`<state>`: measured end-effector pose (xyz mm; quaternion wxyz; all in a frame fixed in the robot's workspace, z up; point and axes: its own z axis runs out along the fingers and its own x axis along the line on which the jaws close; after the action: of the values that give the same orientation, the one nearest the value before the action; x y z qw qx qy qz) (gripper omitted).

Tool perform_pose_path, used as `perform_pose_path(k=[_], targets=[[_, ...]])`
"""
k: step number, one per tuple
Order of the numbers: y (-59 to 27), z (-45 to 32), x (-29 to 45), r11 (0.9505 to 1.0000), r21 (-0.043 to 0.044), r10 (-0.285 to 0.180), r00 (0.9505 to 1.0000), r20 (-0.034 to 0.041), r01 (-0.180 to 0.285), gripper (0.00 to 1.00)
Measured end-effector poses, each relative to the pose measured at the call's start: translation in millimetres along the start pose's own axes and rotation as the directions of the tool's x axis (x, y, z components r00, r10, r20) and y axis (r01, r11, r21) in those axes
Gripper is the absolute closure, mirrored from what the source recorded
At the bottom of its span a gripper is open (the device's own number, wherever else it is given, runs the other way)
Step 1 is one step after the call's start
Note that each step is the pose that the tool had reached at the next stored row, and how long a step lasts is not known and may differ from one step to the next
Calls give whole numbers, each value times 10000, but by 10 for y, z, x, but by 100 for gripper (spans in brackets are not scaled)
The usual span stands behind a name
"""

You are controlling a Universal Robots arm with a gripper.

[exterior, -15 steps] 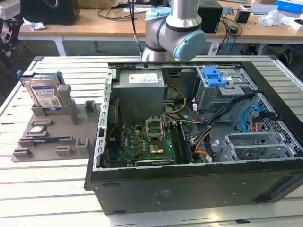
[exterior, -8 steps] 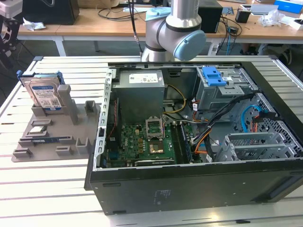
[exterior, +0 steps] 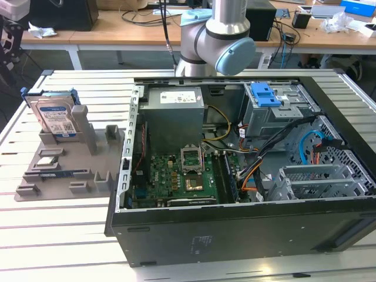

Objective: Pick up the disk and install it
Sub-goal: 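Pick up the disk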

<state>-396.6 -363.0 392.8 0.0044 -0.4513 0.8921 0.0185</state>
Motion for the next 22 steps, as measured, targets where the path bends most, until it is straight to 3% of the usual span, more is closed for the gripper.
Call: perform_pose_path(k=[10, 20, 22], targets=[[0, 0, 0, 9961, -22, -879, 9961, -25, 879, 90], [0, 0, 0, 9856, -46, -1693, 9856, -46, 1693, 90], [0, 0, 0, 9812, -52, -1928, 9812, -52, 1928, 90]])
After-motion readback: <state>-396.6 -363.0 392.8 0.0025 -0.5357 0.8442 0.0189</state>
